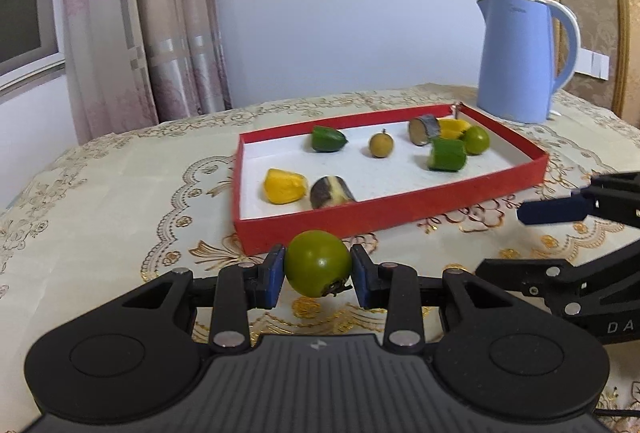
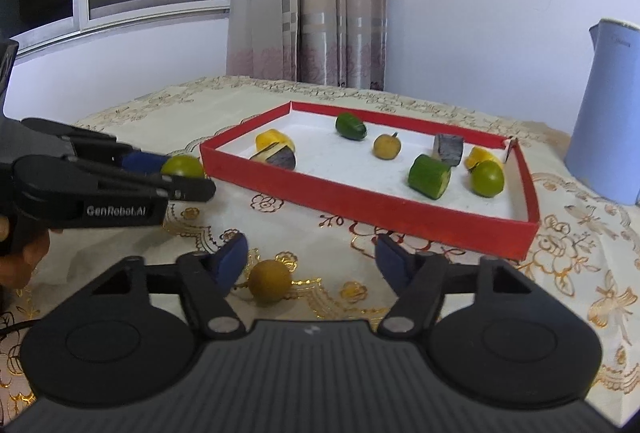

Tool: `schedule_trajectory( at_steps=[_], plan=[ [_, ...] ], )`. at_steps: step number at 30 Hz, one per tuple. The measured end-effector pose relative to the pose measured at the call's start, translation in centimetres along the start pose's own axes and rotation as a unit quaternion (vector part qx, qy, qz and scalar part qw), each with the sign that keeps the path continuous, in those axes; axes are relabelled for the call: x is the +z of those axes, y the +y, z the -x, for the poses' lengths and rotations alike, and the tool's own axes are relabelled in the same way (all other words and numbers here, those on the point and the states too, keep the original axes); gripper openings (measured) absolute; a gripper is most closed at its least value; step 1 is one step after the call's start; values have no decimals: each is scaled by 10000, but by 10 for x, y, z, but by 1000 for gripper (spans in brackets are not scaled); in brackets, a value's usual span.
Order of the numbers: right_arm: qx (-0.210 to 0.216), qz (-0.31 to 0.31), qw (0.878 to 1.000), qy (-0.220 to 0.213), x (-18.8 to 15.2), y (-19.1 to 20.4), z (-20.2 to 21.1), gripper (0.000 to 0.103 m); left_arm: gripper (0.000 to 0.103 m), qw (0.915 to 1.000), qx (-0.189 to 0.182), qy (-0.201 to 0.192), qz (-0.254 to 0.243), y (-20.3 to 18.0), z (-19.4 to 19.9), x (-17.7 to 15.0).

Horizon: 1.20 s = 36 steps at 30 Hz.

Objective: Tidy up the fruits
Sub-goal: 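Close the right tool on the small brown round fruit while the left tool holds the green fruit, then lift both held fruits toward the tray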

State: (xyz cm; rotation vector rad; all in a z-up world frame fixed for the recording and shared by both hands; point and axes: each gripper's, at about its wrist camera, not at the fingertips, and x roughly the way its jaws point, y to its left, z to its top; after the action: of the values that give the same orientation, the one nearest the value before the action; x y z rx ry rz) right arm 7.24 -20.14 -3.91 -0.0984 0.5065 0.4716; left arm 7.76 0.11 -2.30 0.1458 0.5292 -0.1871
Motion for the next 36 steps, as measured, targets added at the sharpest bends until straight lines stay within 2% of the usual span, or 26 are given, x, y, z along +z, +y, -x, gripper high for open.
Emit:
schedule_trajectory(
  at_steps=[6,11,12,16,31,32,33,36],
  plan=[
    [144,59,9999,46,1,4,-3,59,34,9997,98,-2,217,9,-5,2],
    [158,292,9994,115,0,12,-5,51,34,9993,231,-114,273,11,-9,6],
    [172,318,9993,133,0,13,-6,46,34,9992,233,-135,288,12,-9,6],
    [214,403,9988,197,0,17,-8,42,34,9990,176,-163,383,15,-11,6],
    [374,343,9974,517,-1,15,-19,41,34,9990,157,-143,404,17,-13,4],
    [382,350,9972,548,-1,15,-20,39,34,9990,160,-149,401,17,-13,4],
    [398,359,9969,577,-1,15,-21,32,34,9989,169,-166,397,16,-13,4],
    [408,397,9967,578,-1,17,-20,26,34,9989,217,-210,368,16,-11,4]
  ],
)
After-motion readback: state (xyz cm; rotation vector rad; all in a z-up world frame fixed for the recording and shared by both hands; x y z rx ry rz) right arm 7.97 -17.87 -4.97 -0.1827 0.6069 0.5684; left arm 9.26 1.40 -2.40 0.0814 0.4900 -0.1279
